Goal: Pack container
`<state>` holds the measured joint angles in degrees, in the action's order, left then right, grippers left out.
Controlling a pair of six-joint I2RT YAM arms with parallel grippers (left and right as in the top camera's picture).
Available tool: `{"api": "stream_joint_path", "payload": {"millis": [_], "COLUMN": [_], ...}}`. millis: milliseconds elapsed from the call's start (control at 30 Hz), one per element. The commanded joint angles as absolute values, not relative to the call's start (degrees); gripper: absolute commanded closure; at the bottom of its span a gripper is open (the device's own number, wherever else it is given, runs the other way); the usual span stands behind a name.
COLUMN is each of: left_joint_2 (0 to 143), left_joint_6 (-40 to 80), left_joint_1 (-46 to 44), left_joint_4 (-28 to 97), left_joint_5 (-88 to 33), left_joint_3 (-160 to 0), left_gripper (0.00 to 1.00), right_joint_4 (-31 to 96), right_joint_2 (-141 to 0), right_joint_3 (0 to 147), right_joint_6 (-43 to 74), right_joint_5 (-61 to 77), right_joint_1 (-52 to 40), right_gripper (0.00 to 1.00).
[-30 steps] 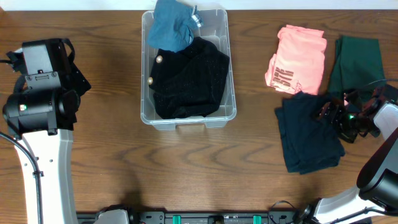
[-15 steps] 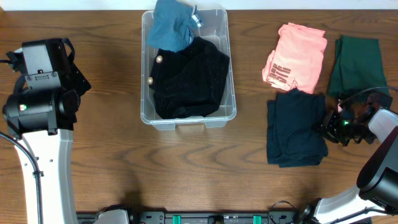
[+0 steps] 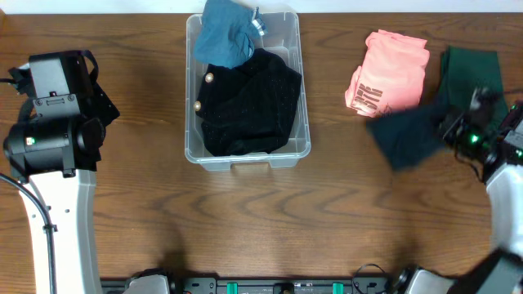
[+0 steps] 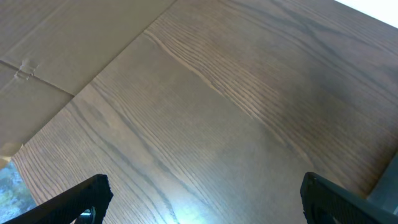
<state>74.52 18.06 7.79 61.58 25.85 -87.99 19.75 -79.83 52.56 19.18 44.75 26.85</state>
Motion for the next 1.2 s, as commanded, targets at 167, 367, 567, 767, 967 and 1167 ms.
{"api": "stream_joint_path", "payload": {"millis": [167, 367, 567, 767, 967, 1167], "left_joint_2": [74.6, 74.6, 74.6, 74.6, 74.6, 74.6], "left_joint_6": [18.5, 18.5, 18.5, 18.5, 18.5, 18.5], "left_joint_1": [8.1, 8.1, 8.1, 8.1, 8.1, 8.1], "left_joint_4": [61.9, 61.9, 61.9, 61.9, 61.9, 61.9], "left_joint_5": [26.1, 26.1, 26.1, 26.1, 26.1, 26.1], "left_joint_3": [-88.3, -88.3, -88.3, -88.3, -88.3, -88.3], "left_gripper": [0.02, 0.02, 0.02, 0.02, 0.02, 0.02], "right_joint_4": [-2.9, -26.0, -43.8, -46.3, -42.0, -37.3], "right_joint_2": [-71.2, -74.8, -82.7, -91.3, -96.9, -97.0], "right_joint_3": [53.3, 53.3, 53.3, 53.3, 53.3, 53.3], "right_joint_6": [37.3, 40.7, 40.7, 42.8, 42.8, 42.2], "right_joint_5": [45.9, 38.6, 29.3, 28.5, 33.9, 37.7], "right_joint_1": [9.3, -5.8, -18.1, -24.6, -25.5, -25.6], "right_gripper": [0.99, 0.99, 0.99, 0.99, 0.99, 0.99]}}
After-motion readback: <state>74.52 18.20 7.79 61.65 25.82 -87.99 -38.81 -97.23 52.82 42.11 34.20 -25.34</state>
